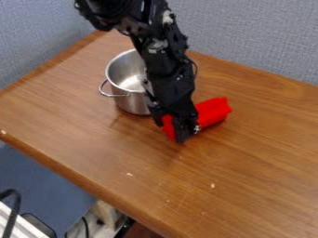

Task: Move the red object from the metal pot to the table

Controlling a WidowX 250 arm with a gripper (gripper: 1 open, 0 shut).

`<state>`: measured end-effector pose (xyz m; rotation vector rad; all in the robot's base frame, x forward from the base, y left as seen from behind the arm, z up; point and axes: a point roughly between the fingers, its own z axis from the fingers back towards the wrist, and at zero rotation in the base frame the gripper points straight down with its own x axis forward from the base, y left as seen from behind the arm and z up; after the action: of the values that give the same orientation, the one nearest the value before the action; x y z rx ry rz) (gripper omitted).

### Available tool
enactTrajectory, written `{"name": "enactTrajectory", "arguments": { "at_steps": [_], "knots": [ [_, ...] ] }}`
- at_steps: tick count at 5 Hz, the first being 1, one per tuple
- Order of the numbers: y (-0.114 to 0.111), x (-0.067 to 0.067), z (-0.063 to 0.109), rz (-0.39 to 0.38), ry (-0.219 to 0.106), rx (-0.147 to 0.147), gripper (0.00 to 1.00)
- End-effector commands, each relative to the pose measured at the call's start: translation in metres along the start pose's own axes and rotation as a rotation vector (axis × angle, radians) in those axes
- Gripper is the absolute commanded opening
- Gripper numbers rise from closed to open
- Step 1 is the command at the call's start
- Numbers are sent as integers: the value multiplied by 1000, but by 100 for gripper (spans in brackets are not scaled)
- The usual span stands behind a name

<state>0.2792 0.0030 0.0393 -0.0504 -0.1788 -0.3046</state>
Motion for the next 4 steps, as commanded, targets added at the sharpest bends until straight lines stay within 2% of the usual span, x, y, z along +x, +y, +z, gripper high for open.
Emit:
{"name": "enactTrajectory", "arguments": {
  "at_steps": [1, 2, 3, 4],
  "knots": [
    [8, 12, 23, 33, -31, 36, 0],
    [15, 20, 45, 75, -45, 59, 0],
    [-7, 52, 68, -38, -122, 10, 0],
    [-29, 66, 54, -137, -118, -40, 0]
  ]
}}
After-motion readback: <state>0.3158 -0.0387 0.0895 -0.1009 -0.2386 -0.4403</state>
